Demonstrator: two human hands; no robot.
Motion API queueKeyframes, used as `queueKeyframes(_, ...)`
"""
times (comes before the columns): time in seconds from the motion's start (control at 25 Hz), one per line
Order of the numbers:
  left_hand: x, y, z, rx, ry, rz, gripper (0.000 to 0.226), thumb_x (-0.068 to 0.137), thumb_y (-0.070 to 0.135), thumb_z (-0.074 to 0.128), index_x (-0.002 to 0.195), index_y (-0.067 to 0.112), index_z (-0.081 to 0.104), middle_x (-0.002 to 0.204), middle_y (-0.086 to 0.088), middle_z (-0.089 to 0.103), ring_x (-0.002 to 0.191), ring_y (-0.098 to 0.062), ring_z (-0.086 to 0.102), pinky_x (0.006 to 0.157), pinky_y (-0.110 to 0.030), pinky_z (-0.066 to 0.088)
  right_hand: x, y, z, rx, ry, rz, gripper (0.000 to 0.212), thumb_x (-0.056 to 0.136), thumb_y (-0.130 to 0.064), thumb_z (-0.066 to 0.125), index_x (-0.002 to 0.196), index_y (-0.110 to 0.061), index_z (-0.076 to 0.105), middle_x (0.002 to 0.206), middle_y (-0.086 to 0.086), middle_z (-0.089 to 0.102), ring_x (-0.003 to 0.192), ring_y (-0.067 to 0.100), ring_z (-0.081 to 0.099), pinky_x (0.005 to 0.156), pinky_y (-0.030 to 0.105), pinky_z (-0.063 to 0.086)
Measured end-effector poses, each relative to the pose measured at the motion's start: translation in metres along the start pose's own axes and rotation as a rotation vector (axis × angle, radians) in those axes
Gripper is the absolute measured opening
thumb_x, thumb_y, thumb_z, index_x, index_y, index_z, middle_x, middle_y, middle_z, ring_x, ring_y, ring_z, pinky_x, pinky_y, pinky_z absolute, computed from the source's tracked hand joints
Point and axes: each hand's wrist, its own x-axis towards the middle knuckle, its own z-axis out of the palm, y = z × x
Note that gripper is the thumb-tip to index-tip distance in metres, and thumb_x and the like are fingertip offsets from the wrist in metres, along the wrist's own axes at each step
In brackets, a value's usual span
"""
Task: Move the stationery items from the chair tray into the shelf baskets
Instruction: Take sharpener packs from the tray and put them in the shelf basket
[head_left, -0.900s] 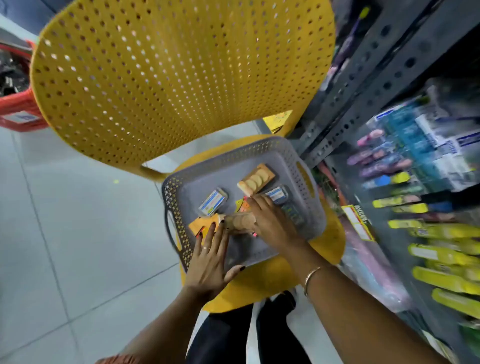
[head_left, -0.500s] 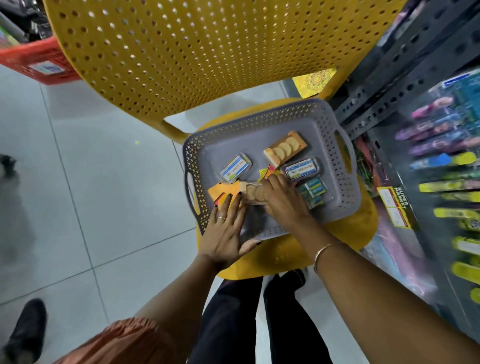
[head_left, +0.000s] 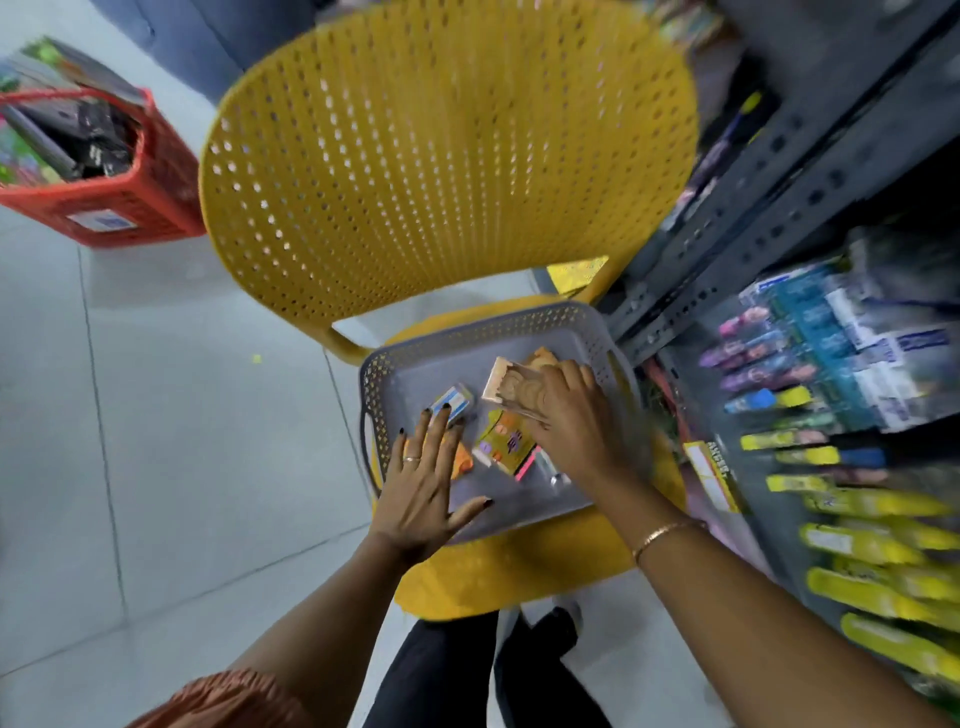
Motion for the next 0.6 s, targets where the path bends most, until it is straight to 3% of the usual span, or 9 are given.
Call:
queueKeyframes(0.24, 0.103, 0.058, -0.116, 0.041, 0.224, 0.336, 0.085, 0.091, 0.068, 0.019, 0.139, -0.001, 0.032, 0.15, -0.021, 0.024, 0.138, -0.032, 0.016, 0.106, -0.052, 0.016, -0.01, 0.003, -0.189, 0.1, 0.294, 0.143, 0.047, 0.066, -0.02, 0.07, 0.109, -0.009, 0.055, 0.109, 0.012, 0.055, 0.108, 0.03, 0.046, 0.091, 0.035, 0.038)
queueKeyframes(0.36, 0.149, 0.117, -0.174, 0.136, 0.328, 0.53, 0.083, 0.091, 0.067, 0.016, 0.139, 0.0, 0.027, 0.15, -0.018, 0.022, 0.138, -0.032, 0.018, 0.106, -0.051, 0.018, -0.036, 0.007, -0.29, 0.1, 0.413, 0.199, 0.045, 0.066, -0.019, 0.068, 0.108, -0.011, 0.056, 0.106, 0.009, 0.054, 0.102, 0.027, 0.045, 0.087, 0.038, 0.042)
queueKeyframes(0.52, 0.183, 0.191, -0.226, 0.189, 0.405, 0.69, 0.082, 0.091, 0.066, 0.018, 0.14, 0.001, 0.025, 0.152, -0.013, 0.02, 0.14, -0.028, 0.012, 0.111, -0.042, 0.008, -0.078, 0.021, -0.381, 0.077, 0.509, 0.309, 0.038, 0.067, -0.021, 0.069, 0.102, -0.014, 0.057, 0.102, 0.005, 0.054, 0.1, 0.022, 0.046, 0.084, 0.035, 0.042)
queueKeyframes(0.6, 0.193, 0.22, -0.242, 0.219, 0.404, 0.758, 0.083, 0.091, 0.067, 0.018, 0.14, 0.001, 0.031, 0.15, -0.015, 0.027, 0.138, -0.028, 0.019, 0.111, -0.041, 0.011, -0.097, 0.038, -0.407, 0.063, 0.525, 0.385, 0.035, 0.068, -0.022, 0.07, 0.1, -0.012, 0.059, 0.103, 0.006, 0.055, 0.102, 0.024, 0.047, 0.084, 0.033, 0.04)
